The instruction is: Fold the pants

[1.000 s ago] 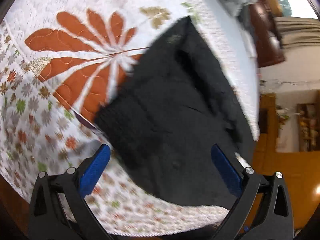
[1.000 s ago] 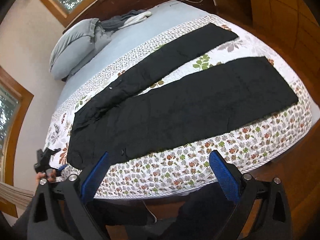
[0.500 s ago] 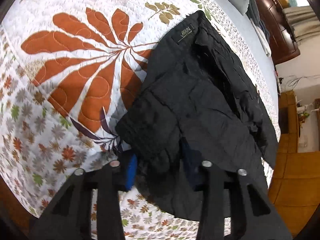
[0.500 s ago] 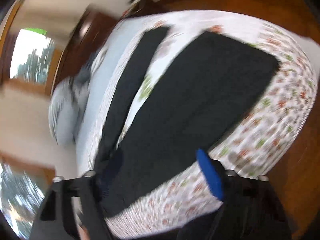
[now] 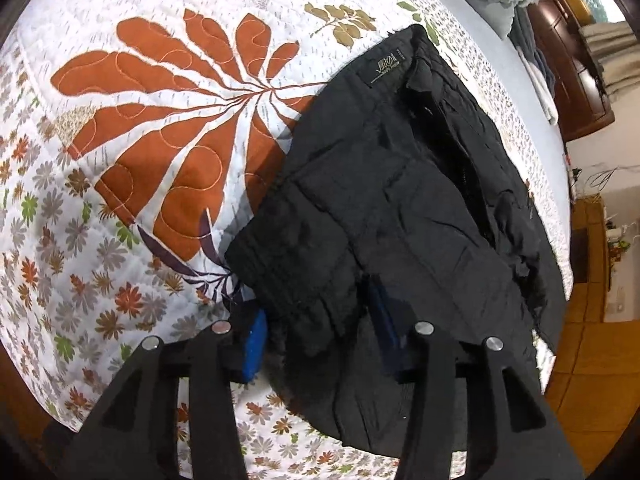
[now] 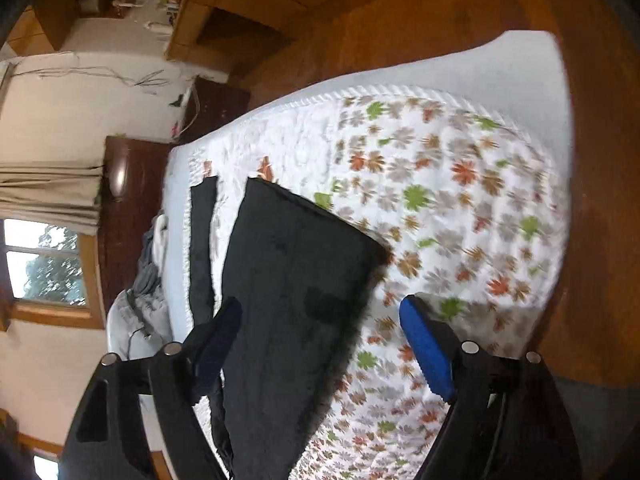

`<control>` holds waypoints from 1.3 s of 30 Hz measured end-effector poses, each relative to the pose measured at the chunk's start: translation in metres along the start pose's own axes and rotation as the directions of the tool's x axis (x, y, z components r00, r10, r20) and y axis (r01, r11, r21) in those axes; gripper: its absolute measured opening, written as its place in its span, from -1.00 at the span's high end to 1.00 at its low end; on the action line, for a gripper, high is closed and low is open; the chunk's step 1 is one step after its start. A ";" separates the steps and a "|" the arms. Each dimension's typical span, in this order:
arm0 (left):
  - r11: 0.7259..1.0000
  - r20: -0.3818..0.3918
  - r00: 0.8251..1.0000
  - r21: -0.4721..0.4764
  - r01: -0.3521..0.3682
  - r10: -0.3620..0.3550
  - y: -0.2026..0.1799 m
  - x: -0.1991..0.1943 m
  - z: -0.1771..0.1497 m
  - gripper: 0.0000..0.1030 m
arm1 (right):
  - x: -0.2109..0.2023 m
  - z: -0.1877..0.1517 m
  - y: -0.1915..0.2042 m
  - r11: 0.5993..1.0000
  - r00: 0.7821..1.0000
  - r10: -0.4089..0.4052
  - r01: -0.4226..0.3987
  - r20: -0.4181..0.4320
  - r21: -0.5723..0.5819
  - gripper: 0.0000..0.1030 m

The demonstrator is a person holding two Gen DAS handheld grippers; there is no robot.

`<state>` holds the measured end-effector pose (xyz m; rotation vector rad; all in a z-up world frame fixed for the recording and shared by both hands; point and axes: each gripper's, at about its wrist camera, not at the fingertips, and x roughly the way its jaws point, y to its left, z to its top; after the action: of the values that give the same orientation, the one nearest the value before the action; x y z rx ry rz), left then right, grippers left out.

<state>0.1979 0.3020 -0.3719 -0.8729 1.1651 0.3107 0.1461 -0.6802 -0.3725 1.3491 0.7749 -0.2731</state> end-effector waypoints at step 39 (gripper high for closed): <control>0.962 0.134 0.991 0.267 -0.051 0.015 -0.031 -0.094 0.178 -0.84 | 0.039 -0.013 0.170 0.854 0.961 -0.251 0.163 -0.117 -0.493 -0.44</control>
<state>0.2989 0.4335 -0.2529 -0.5860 1.0714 0.2259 0.2711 -0.6181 -0.2666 0.8228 1.0638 -0.1162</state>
